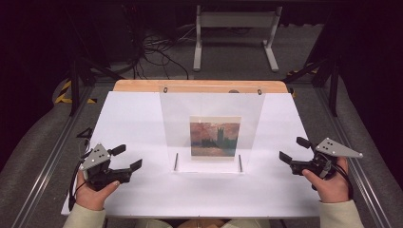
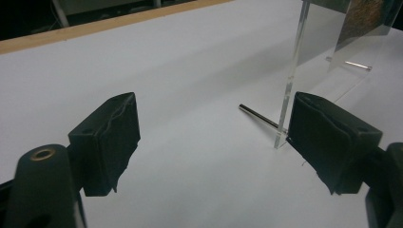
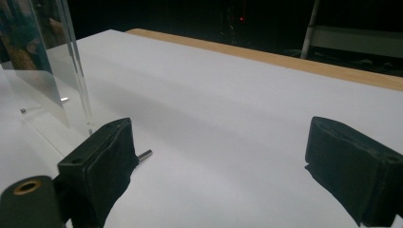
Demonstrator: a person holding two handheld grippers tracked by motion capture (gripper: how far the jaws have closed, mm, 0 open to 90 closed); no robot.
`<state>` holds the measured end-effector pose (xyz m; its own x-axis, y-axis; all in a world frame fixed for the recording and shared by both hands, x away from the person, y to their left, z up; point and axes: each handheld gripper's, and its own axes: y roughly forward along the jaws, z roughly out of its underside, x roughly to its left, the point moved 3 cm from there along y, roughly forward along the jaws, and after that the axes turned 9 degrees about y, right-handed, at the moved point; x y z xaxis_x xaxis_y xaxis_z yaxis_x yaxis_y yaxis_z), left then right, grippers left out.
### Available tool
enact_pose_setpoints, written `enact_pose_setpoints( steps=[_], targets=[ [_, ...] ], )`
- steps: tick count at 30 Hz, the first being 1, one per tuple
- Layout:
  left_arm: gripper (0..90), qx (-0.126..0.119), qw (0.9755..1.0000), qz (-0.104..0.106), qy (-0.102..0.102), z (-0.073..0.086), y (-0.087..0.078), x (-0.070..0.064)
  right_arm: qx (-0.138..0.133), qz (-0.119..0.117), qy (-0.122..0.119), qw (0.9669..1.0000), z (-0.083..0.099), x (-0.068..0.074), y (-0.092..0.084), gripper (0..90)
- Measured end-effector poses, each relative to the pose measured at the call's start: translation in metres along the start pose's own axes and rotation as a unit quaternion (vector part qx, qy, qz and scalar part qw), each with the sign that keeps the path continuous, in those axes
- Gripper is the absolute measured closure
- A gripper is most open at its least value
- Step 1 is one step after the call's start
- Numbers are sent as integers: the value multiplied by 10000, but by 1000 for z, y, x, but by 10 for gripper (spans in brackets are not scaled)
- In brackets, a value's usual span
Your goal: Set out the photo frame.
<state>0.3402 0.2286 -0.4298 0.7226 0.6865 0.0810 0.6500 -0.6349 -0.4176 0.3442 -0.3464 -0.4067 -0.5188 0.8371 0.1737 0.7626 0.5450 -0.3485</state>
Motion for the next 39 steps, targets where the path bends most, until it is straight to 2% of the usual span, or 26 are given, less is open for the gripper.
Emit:
enact_pose_setpoints(
  steps=[5,10,13,15,18,26,39],
  targets=[
    [167,128,9999,-67,48,10,2,1,118,-46,68,9999,14,-9,5,89],
    [168,133,9999,9,-23,22,8,4,234,-61,212,9995,32,-15,12,83],
    [172,150,9999,41,23,28,14,5,392,-76,246,9989,40,-16,18,78],
    [173,160,9998,96,-32,31,17,6,516,-99,271,9983,46,-15,22,79],
    [179,165,9998,97,-95,35,21,7,773,-124,436,9960,53,-13,26,97],
    [177,243,9993,99,-250,41,27,12,1025,-37,187,9945,55,-8,31,102],
    [177,307,9992,65,-263,44,29,13,1145,18,131,9933,55,-6,33,150]
  ],
)
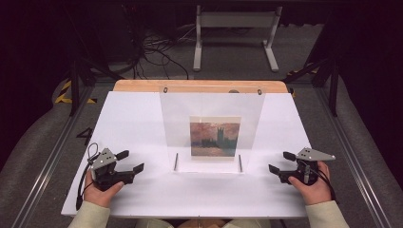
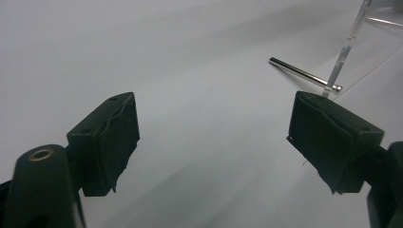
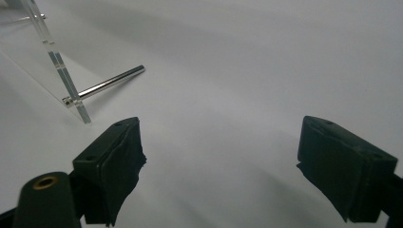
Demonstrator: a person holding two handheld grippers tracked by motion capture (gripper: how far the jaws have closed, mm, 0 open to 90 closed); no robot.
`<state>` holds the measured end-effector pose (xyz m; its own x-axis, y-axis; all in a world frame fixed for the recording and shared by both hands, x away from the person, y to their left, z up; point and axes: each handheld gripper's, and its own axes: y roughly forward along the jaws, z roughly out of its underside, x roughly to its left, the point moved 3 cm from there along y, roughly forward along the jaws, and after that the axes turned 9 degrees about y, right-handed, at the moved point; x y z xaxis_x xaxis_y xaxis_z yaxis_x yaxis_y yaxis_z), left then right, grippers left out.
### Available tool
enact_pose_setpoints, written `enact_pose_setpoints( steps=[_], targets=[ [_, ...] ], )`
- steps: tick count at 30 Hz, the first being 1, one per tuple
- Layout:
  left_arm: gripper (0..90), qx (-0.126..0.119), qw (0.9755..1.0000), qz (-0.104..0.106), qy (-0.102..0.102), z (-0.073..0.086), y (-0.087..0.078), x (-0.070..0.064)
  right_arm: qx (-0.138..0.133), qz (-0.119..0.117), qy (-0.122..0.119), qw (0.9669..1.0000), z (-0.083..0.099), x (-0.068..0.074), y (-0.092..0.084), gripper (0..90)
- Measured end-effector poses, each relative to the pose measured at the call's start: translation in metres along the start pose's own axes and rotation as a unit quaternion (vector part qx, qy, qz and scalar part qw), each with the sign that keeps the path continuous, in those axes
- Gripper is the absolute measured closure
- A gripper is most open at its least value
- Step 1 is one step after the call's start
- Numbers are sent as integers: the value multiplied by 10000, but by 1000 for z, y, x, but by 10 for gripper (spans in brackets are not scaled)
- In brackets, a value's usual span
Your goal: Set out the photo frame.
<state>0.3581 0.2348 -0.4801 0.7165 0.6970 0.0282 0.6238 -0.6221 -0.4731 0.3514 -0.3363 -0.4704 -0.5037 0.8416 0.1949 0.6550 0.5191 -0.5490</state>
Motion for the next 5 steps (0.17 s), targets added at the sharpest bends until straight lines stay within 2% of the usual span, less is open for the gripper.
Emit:
enact_pose_setpoints(
  steps=[3,5],
  targets=[
    [170,-15,10000,-6,-52,0,0,0,-20,-16,108,9999,0,1,-2,148],
    [168,-14,10000,-21,-45,0,0,0,-86,-8,91,9999,-2,1,-4,142]
  ],
)
